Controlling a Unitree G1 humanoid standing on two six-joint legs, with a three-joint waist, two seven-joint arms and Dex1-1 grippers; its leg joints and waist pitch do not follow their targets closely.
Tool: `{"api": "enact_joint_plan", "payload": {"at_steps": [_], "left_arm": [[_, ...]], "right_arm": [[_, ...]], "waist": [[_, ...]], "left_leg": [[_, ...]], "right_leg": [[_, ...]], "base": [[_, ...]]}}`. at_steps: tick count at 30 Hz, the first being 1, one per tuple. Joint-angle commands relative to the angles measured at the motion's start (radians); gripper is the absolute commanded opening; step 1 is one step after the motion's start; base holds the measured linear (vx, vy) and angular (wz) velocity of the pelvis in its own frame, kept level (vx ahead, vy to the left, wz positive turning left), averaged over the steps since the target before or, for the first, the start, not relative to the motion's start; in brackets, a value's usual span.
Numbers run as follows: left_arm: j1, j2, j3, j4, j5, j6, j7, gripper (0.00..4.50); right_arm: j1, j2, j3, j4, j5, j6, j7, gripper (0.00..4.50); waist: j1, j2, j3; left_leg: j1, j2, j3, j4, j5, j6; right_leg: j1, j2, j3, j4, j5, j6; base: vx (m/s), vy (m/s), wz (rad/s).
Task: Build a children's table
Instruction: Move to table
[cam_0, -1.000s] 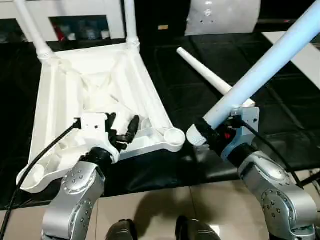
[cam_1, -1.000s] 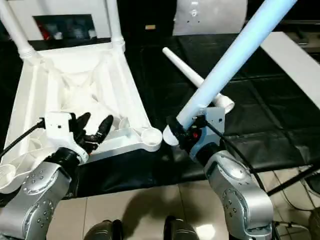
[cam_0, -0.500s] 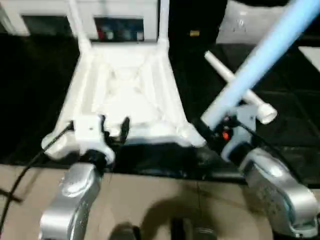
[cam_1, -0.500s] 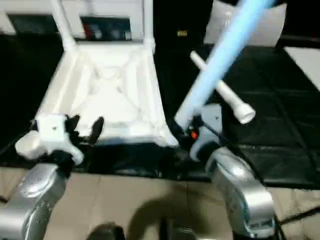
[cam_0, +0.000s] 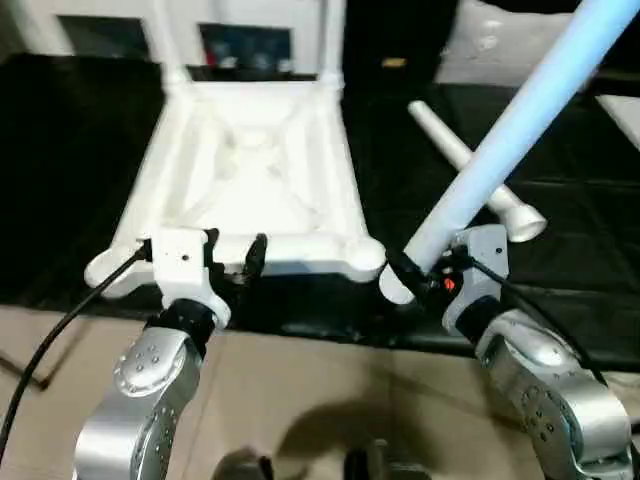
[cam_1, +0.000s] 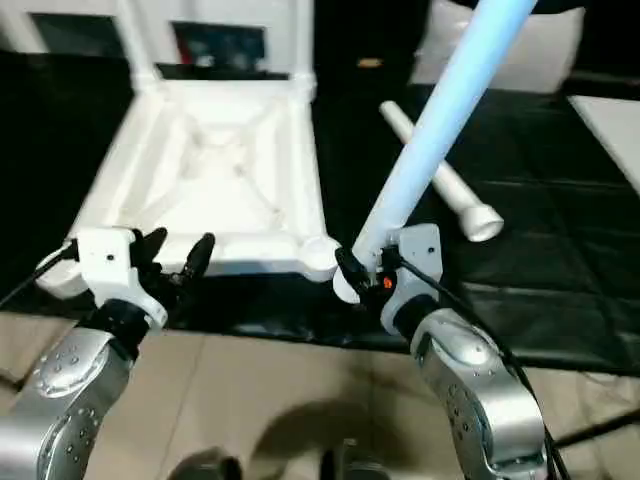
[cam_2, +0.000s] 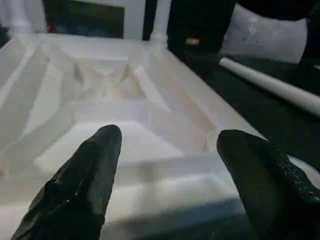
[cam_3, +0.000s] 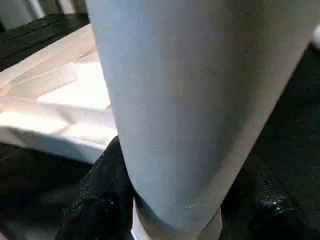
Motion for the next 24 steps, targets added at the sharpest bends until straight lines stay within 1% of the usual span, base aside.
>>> {"api": "enact_joint_plan", "payload": {"at_steps": [1,2,3,4,5,6,7,8,9,10,11,12,13,14,15,16,17,18,19,20,21,22,23,24], "left_arm": [[-0.009,-0.001,0.015,-0.006,-0.003,-0.001,0.012,3.85],[-0.012,-0.003,0.02,-0.006,-0.006,0.002,0.013,3.85],[-0.01,-0.004,0.022,-0.008,-0.007,0.005,0.011,3.85],[-0.007,-0.005,0.022,-0.009,-0.007,0.007,0.009,3.85],[0.001,-0.001,0.015,-0.012,-0.003,0.009,0.001,3.85],[0.008,0.002,0.009,-0.014,0.0,0.011,-0.006,3.85],[0.012,0.003,0.005,-0.015,0.001,0.011,-0.009,3.85],[0.015,0.003,0.003,-0.016,0.001,0.011,-0.012,3.85],[0.013,0.002,0.002,-0.014,0.001,0.011,-0.013,3.85],[0.009,0.001,0.001,-0.011,0.0,0.012,-0.013,3.85],[0.005,0.001,0.0,-0.007,0.0,0.013,-0.013,3.85],[0.003,0.001,0.0,-0.006,0.001,0.014,-0.013,3.85],[-0.002,0.002,-0.003,0.0,0.0,0.013,-0.017,3.85],[-0.007,0.002,-0.005,0.006,-0.002,0.01,-0.022,3.85],[-0.01,0.002,-0.007,0.01,-0.003,0.008,-0.026,3.85],[-0.011,0.002,-0.008,0.012,-0.004,0.008,-0.028,3.85],[-0.014,0.002,-0.009,0.014,-0.002,0.007,-0.028,3.85],[-0.014,0.002,-0.01,0.014,0.0,0.007,-0.028,3.85],[-0.014,0.004,-0.013,0.014,0.005,0.008,-0.028,3.85],[-0.013,0.005,-0.015,0.014,0.006,0.008,-0.028,3.85],[-0.011,0.006,-0.018,0.012,0.009,0.007,-0.03,3.85],[-0.01,0.006,-0.019,0.012,0.009,0.007,-0.031,3.85],[-0.01,0.007,-0.023,0.011,0.011,0.006,-0.034,3.85],[-0.01,0.011,-0.029,0.011,0.01,0.001,-0.044,3.85]], "right_arm": [[-0.015,-0.001,0.001,0.007,-0.007,-0.015,0.005,1.92],[-0.02,-0.002,0.003,0.009,-0.009,-0.013,0.005,1.92],[-0.021,-0.006,0.008,0.005,-0.01,-0.011,0.008,1.92],[-0.021,-0.008,0.011,0.001,-0.01,-0.01,0.009,1.92],[-0.019,-0.009,0.013,-0.003,-0.01,-0.011,0.009,1.92],[-0.015,-0.009,0.014,-0.005,-0.01,-0.013,0.007,1.92],[-0.011,-0.009,0.015,-0.005,-0.012,-0.016,0.006,1.92],[-0.006,-0.008,0.015,-0.005,-0.014,-0.019,0.004,1.92],[-0.003,-0.007,0.016,-0.006,-0.017,-0.02,0.002,1.92],[0.0,-0.007,0.018,-0.008,-0.019,-0.021,0.001,1.92],[0.0,-0.008,0.021,-0.01,-0.02,-0.022,0.002,1.92],[0.001,-0.009,0.022,-0.01,-0.021,-0.023,0.002,1.92],[0.001,-0.011,0.025,-0.012,-0.023,-0.025,0.003,1.92],[-0.001,-0.015,0.028,-0.011,-0.026,-0.028,0.006,1.92],[-0.002,-0.018,0.03,-0.011,-0.028,-0.03,0.008,1.92],[-0.003,-0.019,0.03,-0.01,-0.029,-0.032,0.01,1.92],[-0.005,-0.022,0.028,-0.007,-0.03,-0.033,0.011,1.92],[-0.005,-0.023,0.027,-0.006,-0.031,-0.034,0.012,1.92],[-0.007,-0.024,0.025,-0.004,-0.032,-0.035,0.013,1.92],[-0.007,-0.024,0.025,-0.004,-0.032,-0.035,0.013,1.92],[-0.009,-0.025,0.025,-0.002,-0.034,-0.037,0.014,1.92],[-0.009,-0.025,0.025,-0.002,-0.034,-0.037,0.014,1.92],[-0.012,-0.025,0.025,0.0,-0.035,-0.039,0.014,1.92],[-0.012,-0.02,0.023,0.0,-0.03,-0.046,0.018,1.91]], "waist": [[-0.023,0.017,-0.043],[-0.038,0.026,-0.037],[-0.043,0.021,-0.039],[-0.048,0.007,-0.041],[-0.043,0.002,-0.045],[-0.026,-0.015,-0.052],[-0.015,-0.014,-0.056],[-0.006,-0.012,-0.061],[-0.002,0.009,-0.069],[-0.003,0.012,-0.075],[-0.017,0.024,-0.085],[-0.034,0.036,-0.091],[-0.044,0.036,-0.085],[-0.046,0.031,-0.086],[-0.043,0.022,-0.086],[-0.03,-0.003,-0.091],[0.014,-0.021,-0.108],[0.031,-0.02,-0.106],[0.037,-0.008,-0.097],[0.037,0.001,-0.094],[0.027,0.031,-0.089],[0.005,0.073,-0.078],[-0.021,0.082,-0.08],[-0.036,0.066,-0.115]], "left_leg": [[0.029,0.075,-0.047,-0.121,-0.573,0.028],[0.027,0.087,-0.055,-0.14,-0.643,0.018],[0.027,0.085,-0.053,-0.141,-0.66,0.014],[0.022,0.051,-0.028,-0.112,-0.586,0.016],[0.013,0.033,-0.015,-0.095,-0.508,0.026],[-0.02,0.002,0.001,-0.058,-0.287,0.066],[-0.042,-0.006,-0.002,-0.044,-0.183,0.088],[-0.061,-0.008,-0.01,-0.038,-0.074,0.117],[-0.053,-0.004,-0.013,-0.06,-0.024,0.127],[-0.031,0.004,-0.012,-0.073,-0.014,0.13],[0.019,0.041,-0.032,-0.1,0.001,0.158],[0.084,0.089,-0.081,-0.113,0.031,0.239],[0.124,0.129,-0.119,-0.118,-0.002,0.33],[0.129,0.129,-0.123,-0.114,0.008,0.363],[0.123,0.113,-0.117,-0.102,0.031,0.392],[0.043,0.009,-0.045,-0.052,0.081,0.404],[-0.106,-0.064,-0.019,0.04,0.047,0.361],[-0.161,-0.026,-0.038,0.097,0.031,0.243],[-0.182,-0.011,-0.046,0.084,0.086,0.141],[-0.171,-0.004,-0.044,0.056,0.122,0.113],[-0.124,0.022,-0.039,-0.029,0.179,0.123],[-0.072,0.074,-0.084,-0.089,0.067,0.164],[-0.009,0.122,-0.14,-0.115,-0.026,0.226],[0.066,0.16,-0.19,-0.102,-0.104,0.298]], "right_leg": [[0.017,-0.063,0.012,-0.105,-0.451,-0.124],[0.03,-0.07,-0.001,-0.092,-0.38,-0.113],[0.033,-0.073,0.0,-0.093,-0.367,-0.109],[0.047,-0.097,0.022,-0.129,-0.452,-0.119],[0.061,-0.108,0.038,-0.147,-0.522,-0.12],[0.1,-0.129,0.082,-0.178,-0.673,-0.105],[0.121,-0.139,0.104,-0.182,-0.699,-0.103],[0.136,-0.137,0.116,-0.179,-0.656,-0.121],[0.131,-0.1,0.099,-0.16,-0.498,-0.169],[0.116,-0.079,0.085,-0.15,-0.401,-0.197],[0.076,-0.051,0.047,-0.108,-0.204,-0.246],[0.015,-0.044,0.012,-0.054,-0.069,-0.254],[-0.04,-0.058,0.006,-0.012,-0.049,-0.21],[-0.049,-0.069,0.01,-0.005,-0.022,-0.183],[-0.051,-0.081,0.02,-0.009,0.015,-0.172],[0.036,-0.111,0.071,-0.053,0.138,-0.216],[0.2,-0.166,0.181,-0.095,0.221,-0.293],[0.227,-0.215,0.21,-0.1,0.299,-0.383],[0.208,-0.174,0.149,-0.088,0.314,-0.384],[0.186,-0.149,0.117,-0.094,0.265,-0.371],[0.149,-0.096,0.04,-0.109,0.061,-0.302],[0.104,-0.021,-0.011,-0.063,-0.107,-0.187],[0.04,0.001,-0.021,0.009,-0.153,-0.144],[-0.022,-0.017,-0.005,0.076,-0.146,-0.062]], "base": [[0.024,0.052,-0.12],[0.044,0.061,-0.15],[0.064,0.045,-0.12],[0.064,0.045,-0.12],[0.059,0.031,-0.06],[0.082,0.028,-0.03],[0.082,0.028,-0.03],[0.112,0.024,0.01],[0.112,0.019,0.13],[0.112,0.019,0.13],[0.143,0.013,0.18],[0.175,0.019,0.17],[0.175,0.019,0.17],[0.172,0.016,0.16],[0.178,-0.003,0.12],[0.178,-0.003,0.12],[0.154,0.017,0.15],[0.116,0.026,0.01],[0.116,0.026,0.01],[0.108,-0.008,-0.1],[0.124,0.028,-0.07],[0.124,0.028,-0.07],[0.143,0.069,-0.02],[0.124,0.04,0.03]]}}
